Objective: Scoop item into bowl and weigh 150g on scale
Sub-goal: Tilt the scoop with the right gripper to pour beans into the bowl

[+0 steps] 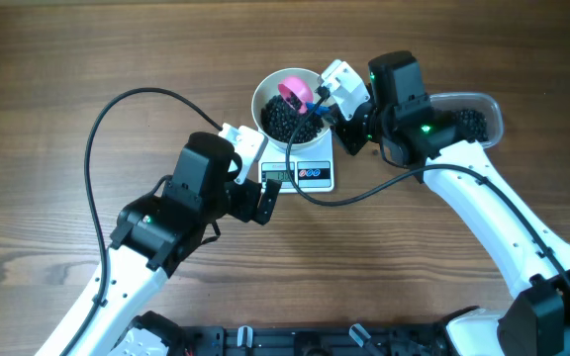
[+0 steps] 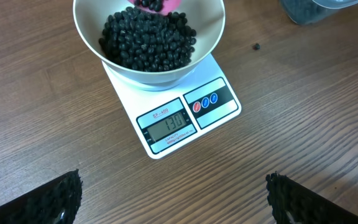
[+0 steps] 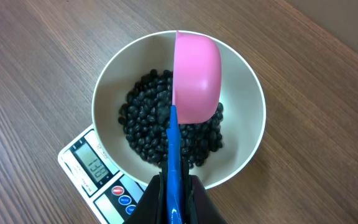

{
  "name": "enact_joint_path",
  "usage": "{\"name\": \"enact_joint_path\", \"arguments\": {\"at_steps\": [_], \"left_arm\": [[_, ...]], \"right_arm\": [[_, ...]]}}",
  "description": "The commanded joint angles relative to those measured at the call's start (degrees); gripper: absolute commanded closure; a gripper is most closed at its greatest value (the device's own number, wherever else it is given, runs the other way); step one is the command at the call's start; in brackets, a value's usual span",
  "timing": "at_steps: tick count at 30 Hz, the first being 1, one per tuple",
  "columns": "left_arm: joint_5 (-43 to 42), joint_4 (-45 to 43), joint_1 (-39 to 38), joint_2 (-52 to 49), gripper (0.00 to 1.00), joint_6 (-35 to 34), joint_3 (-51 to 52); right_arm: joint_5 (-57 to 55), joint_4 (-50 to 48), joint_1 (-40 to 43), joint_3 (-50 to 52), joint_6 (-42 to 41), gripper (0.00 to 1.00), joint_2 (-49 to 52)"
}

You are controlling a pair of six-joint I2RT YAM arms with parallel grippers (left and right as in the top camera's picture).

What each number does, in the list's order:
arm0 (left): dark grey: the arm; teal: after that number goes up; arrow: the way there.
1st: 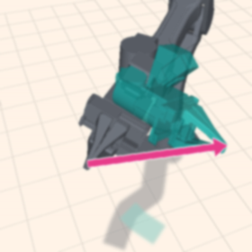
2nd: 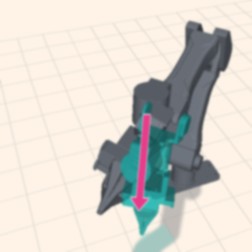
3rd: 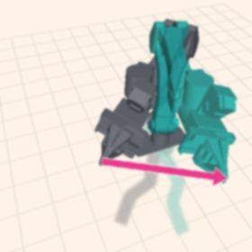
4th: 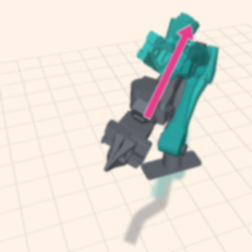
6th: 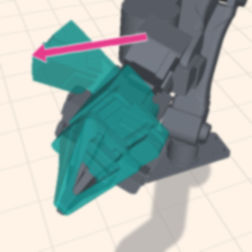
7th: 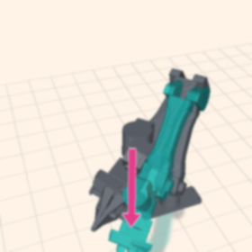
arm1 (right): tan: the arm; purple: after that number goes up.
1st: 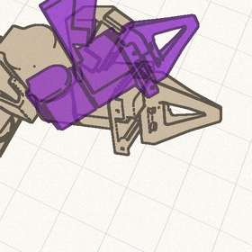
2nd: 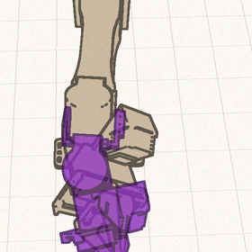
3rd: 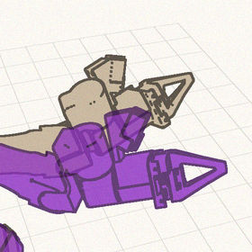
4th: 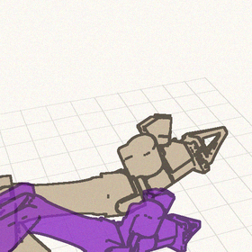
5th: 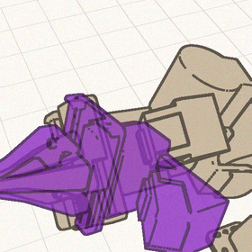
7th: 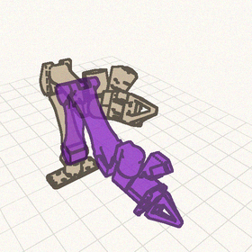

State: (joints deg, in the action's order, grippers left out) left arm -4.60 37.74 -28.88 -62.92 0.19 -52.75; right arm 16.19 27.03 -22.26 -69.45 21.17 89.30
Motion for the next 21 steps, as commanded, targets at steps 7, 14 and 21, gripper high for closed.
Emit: {"name": "enact_joint_path", "arguments": {"at_steps": [7,14,21], "left_arm": [[-0.9,0.0,-0.26,-0.09,0.0,0.9,0.15],[-0.9,0.0,-0.26,-0.09,0.0,0.9,0.15],[-0.9,0.0,-0.24,-0.09,0.0,0.9,0.15]], "right_arm": [[-6.32,-6.21,-0.09,-0.63,0.46,0.96,-1.46],[-0.87,-1.79,-0.07,-0.61,-4.22,0.96,-1.4],[0.9,-1.31,-0.07,-0.61,-11.72,0.96,-1.46]]}}
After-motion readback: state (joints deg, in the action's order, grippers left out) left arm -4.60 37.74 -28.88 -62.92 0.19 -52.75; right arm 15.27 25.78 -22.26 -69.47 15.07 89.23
